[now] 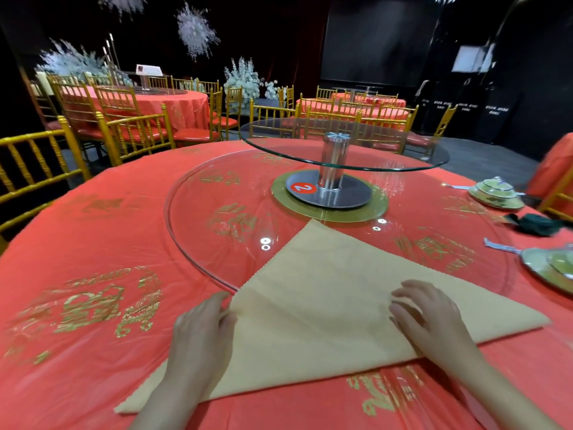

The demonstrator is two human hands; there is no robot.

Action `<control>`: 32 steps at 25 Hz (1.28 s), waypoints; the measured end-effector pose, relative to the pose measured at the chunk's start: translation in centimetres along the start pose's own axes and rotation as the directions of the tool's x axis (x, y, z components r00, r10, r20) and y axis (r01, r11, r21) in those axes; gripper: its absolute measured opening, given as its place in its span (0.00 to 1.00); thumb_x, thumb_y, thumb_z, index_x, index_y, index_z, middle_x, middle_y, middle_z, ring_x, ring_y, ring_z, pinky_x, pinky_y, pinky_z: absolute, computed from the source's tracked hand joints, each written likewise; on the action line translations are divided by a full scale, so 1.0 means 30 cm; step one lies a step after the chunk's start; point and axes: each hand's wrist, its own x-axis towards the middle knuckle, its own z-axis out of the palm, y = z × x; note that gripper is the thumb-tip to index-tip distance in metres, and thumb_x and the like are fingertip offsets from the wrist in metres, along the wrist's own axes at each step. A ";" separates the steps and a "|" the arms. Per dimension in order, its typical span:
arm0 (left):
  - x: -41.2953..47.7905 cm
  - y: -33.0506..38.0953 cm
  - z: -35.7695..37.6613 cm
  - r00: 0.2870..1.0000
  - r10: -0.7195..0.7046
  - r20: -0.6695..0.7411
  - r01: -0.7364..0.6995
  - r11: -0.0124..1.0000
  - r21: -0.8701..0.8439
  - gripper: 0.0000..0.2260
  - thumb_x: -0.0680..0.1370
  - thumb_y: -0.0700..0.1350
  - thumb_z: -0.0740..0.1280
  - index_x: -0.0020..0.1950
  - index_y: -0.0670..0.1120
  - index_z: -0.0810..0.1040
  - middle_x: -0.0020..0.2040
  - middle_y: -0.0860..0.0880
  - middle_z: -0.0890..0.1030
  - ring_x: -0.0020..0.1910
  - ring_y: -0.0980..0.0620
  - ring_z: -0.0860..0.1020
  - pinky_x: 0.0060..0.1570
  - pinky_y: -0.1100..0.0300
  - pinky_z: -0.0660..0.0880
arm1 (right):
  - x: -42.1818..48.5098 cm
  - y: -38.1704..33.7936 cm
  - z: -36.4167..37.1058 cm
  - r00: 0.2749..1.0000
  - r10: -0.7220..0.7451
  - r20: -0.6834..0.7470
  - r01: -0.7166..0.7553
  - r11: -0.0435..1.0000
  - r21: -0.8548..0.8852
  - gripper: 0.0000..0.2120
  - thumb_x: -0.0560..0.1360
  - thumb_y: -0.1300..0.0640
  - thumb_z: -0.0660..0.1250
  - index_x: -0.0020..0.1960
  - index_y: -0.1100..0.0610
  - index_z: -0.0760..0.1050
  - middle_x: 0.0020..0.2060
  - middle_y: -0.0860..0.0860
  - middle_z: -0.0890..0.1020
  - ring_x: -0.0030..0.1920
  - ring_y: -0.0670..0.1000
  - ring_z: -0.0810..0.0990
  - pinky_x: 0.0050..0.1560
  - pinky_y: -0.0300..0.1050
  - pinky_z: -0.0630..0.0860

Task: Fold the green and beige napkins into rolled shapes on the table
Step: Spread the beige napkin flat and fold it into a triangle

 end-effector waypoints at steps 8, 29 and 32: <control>0.002 -0.004 -0.077 0.988 0.151 0.026 -0.149 0.905 0.399 0.16 0.68 0.55 0.57 0.44 0.48 0.80 0.36 0.49 0.80 0.36 0.43 0.80 0.34 0.53 0.73 | -0.191 0.181 -0.062 0.962 -0.274 0.019 0.273 0.950 -0.153 0.23 0.74 0.33 0.55 0.59 0.48 0.71 0.58 0.48 0.78 0.57 0.50 0.76 0.59 0.46 0.68; -0.270 0.230 -0.023 0.580 0.718 0.386 -0.815 0.512 0.272 0.09 0.68 0.47 0.59 0.28 0.50 0.70 0.26 0.54 0.73 0.26 0.53 0.73 0.19 0.62 0.62 | -0.324 0.198 -0.172 0.856 -0.495 -0.153 0.382 0.802 -0.459 0.12 0.70 0.55 0.59 0.41 0.52 0.82 0.38 0.46 0.83 0.38 0.50 0.82 0.55 0.52 0.68; -0.351 0.280 -0.033 0.535 0.762 0.366 -0.845 0.490 0.216 0.09 0.69 0.47 0.60 0.27 0.50 0.70 0.25 0.54 0.73 0.26 0.53 0.73 0.19 0.63 0.64 | -0.448 0.212 -0.250 0.894 -0.427 -0.137 0.319 0.820 -0.476 0.13 0.69 0.54 0.59 0.42 0.51 0.82 0.39 0.46 0.84 0.37 0.50 0.83 0.56 0.52 0.67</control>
